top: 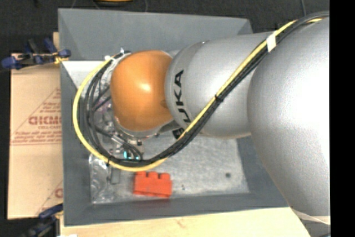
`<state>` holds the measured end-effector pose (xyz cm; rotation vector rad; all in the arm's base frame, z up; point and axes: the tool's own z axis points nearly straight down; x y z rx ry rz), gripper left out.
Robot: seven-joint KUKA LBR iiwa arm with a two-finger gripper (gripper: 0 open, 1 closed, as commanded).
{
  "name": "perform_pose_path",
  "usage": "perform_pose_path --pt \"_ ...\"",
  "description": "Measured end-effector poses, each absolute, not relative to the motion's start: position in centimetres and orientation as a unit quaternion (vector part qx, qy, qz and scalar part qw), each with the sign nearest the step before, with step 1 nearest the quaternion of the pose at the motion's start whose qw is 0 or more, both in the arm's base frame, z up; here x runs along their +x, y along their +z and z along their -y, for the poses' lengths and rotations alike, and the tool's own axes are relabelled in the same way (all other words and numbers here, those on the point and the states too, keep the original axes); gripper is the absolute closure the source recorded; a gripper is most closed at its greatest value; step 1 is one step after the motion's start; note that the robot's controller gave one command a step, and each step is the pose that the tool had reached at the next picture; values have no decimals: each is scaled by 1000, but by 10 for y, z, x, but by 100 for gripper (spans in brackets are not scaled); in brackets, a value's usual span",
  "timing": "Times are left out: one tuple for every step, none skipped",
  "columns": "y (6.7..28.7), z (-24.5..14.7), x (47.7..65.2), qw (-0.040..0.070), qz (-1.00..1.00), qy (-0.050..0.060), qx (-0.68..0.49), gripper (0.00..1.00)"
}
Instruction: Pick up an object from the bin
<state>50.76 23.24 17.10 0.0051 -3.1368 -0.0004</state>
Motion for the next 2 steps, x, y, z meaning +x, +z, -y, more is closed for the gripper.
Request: perform_pose_path --pt "67 -201 556 1 996 1 93 0" --pt "71 -203 557 -1 996 -1 92 100"
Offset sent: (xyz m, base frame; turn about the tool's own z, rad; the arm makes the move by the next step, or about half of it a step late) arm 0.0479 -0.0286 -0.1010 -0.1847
